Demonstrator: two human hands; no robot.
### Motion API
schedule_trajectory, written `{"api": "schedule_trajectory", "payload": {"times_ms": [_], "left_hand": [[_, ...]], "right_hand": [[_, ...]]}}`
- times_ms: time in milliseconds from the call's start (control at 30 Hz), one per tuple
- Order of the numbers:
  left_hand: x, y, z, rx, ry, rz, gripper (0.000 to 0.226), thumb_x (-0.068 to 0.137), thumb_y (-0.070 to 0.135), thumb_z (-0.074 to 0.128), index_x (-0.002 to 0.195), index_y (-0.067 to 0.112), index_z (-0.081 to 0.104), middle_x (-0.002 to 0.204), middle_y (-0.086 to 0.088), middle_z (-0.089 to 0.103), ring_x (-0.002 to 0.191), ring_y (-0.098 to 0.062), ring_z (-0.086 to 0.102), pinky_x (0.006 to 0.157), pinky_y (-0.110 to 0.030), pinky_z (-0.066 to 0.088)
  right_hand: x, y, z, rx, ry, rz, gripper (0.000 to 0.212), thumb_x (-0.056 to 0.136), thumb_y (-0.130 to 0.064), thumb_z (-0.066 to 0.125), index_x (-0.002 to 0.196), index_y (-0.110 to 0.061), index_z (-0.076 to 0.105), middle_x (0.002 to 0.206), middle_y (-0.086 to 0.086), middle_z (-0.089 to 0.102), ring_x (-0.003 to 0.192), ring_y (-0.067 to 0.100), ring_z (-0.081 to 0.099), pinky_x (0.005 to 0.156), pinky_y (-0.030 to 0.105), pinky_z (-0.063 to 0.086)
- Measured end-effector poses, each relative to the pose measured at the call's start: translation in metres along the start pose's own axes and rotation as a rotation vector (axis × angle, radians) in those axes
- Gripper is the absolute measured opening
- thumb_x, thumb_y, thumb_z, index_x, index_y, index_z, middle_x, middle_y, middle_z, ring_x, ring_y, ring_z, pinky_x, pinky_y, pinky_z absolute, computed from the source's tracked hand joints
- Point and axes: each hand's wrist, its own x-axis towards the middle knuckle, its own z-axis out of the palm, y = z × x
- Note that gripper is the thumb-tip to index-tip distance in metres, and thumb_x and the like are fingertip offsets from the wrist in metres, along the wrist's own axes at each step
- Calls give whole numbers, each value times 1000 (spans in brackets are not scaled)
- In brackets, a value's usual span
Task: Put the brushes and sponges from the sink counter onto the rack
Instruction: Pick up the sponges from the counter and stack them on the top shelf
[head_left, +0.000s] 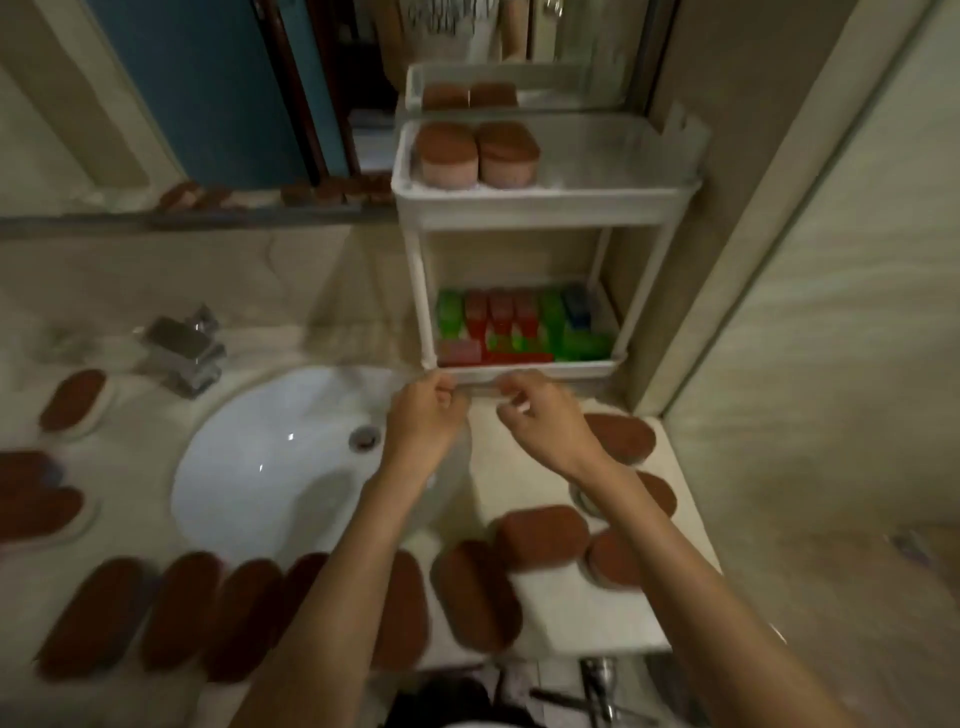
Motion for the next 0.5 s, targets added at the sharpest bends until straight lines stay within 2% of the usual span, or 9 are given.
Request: {"api": "schedule_trajectory", "payload": {"times_ms": [67, 133, 200, 300, 400, 500], "left_hand": [[-15, -30, 12, 45, -74, -67, 29, 91, 14, 52, 116, 3, 62, 119, -15, 65, 115, -30, 57, 94, -30, 43], [-26, -54, 17, 85, -106, -139, 30, 91, 13, 51, 117, 2, 62, 122, -16, 64, 118, -30, 55, 97, -31, 41], [-35, -76, 20, 188, -140, -190, 34, 92, 16, 49, 123, 3, 57, 129, -15, 59, 123, -31, 50, 100, -31, 39], [-50, -101, 26, 387, -212, -254, 45, 92, 26, 50, 130, 4, 46, 134, -19, 48, 126, -34, 44, 100, -37, 40], [-64, -117, 31, 539, -270, -318, 56, 91, 32, 52, 137, 7, 32, 138, -19, 35, 129, -36, 36, 100, -42, 39], [-75, -132, 33, 541, -343, -333, 72, 90, 35, 57, 144, 8, 19, 143, -19, 32, 131, -36, 39, 101, -42, 40]], "right_hand": [[-22, 24, 22, -129, -212, 73, 38, 88, -14, 54, 126, -11, 55, 124, 15, 59, 113, 29, 57, 93, 31, 43], [-46, 40, 39, -225, -330, 142, 41, 89, -18, 53, 129, -12, 53, 128, 17, 55, 117, 33, 54, 97, 34, 41], [-67, 48, 52, -288, -368, 186, 40, 88, -20, 53, 127, -14, 54, 126, 18, 55, 116, 36, 54, 96, 36, 42], [-89, 45, 70, -252, -376, 199, 40, 86, -26, 59, 124, -16, 54, 125, 15, 54, 115, 34, 55, 92, 36, 44], [-100, 37, 94, -307, -397, 272, 57, 84, -37, 63, 130, -12, 42, 129, 15, 49, 116, 35, 53, 92, 40, 45], [-106, 27, 116, -357, -399, 373, 66, 84, -35, 65, 133, -8, 31, 129, 17, 47, 116, 37, 52, 93, 43, 45]]}}
